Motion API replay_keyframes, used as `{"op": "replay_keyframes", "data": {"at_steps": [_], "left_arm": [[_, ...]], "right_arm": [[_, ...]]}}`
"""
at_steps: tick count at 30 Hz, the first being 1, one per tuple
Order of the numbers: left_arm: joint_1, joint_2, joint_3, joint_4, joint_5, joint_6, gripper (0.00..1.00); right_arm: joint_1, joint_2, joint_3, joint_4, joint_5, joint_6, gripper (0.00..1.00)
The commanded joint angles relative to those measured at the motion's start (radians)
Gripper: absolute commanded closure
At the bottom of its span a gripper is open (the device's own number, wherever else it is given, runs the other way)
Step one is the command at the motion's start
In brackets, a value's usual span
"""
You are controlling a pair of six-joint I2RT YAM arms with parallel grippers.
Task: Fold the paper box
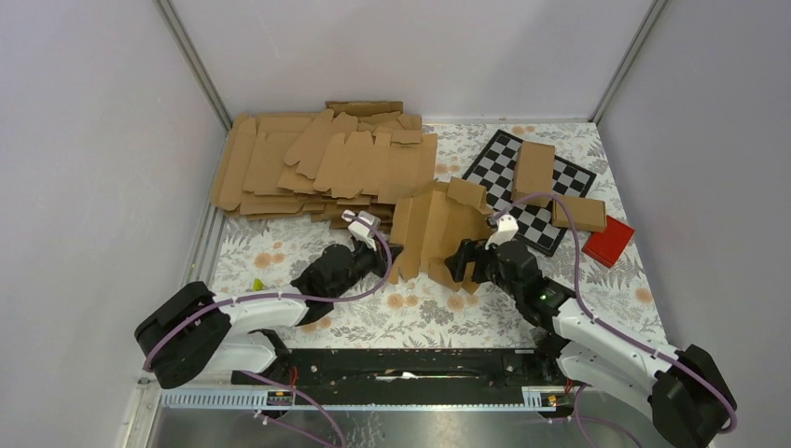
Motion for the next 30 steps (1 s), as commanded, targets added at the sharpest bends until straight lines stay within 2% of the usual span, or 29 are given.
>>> {"op": "replay_keyframes", "data": {"at_steps": [1, 3, 7, 11, 12, 13, 15, 16, 22, 24, 27, 30], "left_arm": [[-0.005, 0.020, -0.029, 0.176, -0.061, -0.038, 1.00], [-0.005, 0.024, -0.030, 0.188, -0.062, -0.034, 1.00], [-0.004, 0.030, -0.057, 0.254, -0.072, -0.029, 1.00], [-0.005, 0.033, -0.075, 0.300, -0.079, -0.007, 1.00], [-0.005, 0.033, -0.072, 0.292, -0.084, -0.002, 0.99], [-0.004, 0.034, -0.064, 0.269, -0.096, 0.006, 0.89], [-0.005, 0.040, -0.041, 0.220, -0.127, 0.017, 0.68], [-0.004, 0.040, -0.032, 0.198, -0.141, 0.023, 0.62], [0.031, 0.003, 0.060, 0.019, -0.138, 0.043, 0.45], [0.064, 0.007, 0.076, 0.009, -0.083, 0.022, 0.42], [0.124, 0.061, 0.152, -0.103, -0.017, -0.055, 0.43], [0.170, 0.121, 0.222, -0.196, 0.057, -0.109, 0.49]], "right_arm": [[0.009, -0.078, -0.012, 0.031, 0.110, -0.028, 0.12], [0.009, -0.092, -0.005, 0.014, 0.155, -0.024, 0.23], [0.009, -0.094, 0.012, -0.016, 0.248, -0.045, 0.37], [0.009, -0.090, 0.031, -0.022, 0.281, -0.080, 0.63], [0.009, -0.092, 0.036, -0.018, 0.268, -0.095, 0.70], [0.009, -0.099, 0.036, -0.009, 0.244, -0.113, 0.74], [0.009, -0.124, 0.026, 0.016, 0.206, -0.144, 0.78], [0.009, -0.134, 0.019, 0.027, 0.191, -0.157, 0.80], [0.009, -0.193, 0.002, 0.027, 0.127, -0.209, 0.86], [0.009, -0.203, -0.006, 0.029, 0.126, -0.212, 0.87], [0.010, -0.196, -0.002, 0.023, 0.127, -0.209, 0.88], [0.009, -0.184, 0.009, 0.002, 0.132, -0.200, 0.91]]}}
